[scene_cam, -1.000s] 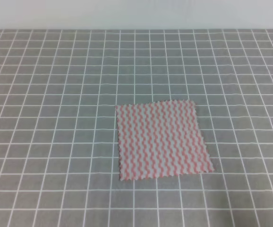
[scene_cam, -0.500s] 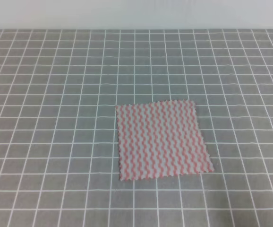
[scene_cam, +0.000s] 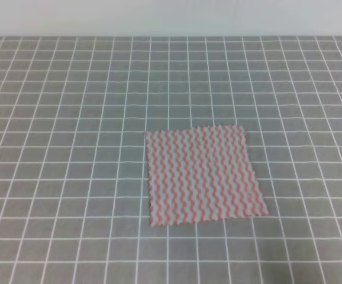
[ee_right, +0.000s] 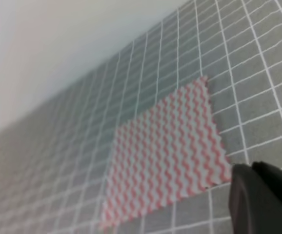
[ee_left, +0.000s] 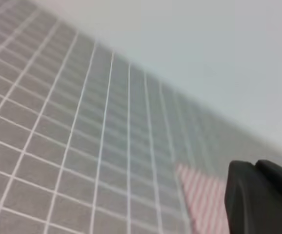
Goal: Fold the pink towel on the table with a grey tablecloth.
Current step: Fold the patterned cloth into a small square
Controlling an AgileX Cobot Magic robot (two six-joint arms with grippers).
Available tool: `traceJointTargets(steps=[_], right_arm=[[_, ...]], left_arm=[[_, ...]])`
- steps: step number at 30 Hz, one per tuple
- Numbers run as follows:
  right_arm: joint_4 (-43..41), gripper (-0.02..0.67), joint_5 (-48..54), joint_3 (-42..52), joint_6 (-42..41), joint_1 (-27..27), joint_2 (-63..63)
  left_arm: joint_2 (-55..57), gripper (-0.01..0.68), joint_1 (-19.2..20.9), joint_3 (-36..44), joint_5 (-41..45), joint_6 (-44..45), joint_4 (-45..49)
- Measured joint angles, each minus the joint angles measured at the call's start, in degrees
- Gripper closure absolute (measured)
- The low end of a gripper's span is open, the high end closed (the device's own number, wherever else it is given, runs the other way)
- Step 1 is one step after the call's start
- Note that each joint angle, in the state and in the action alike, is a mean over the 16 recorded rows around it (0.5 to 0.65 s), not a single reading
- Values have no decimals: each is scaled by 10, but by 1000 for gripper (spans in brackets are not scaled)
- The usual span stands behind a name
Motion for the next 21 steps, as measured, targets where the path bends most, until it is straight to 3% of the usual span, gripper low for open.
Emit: traceJointTargets(steps=[13, 21], right_arm=[[68, 667, -19, -110, -184, 0, 218], [14, 667, 99, -206, -261, 14, 373]], left_arm=[[342, 673, -1, -195, 169, 284, -76], [495, 673, -33, -271, 236, 346, -74]])
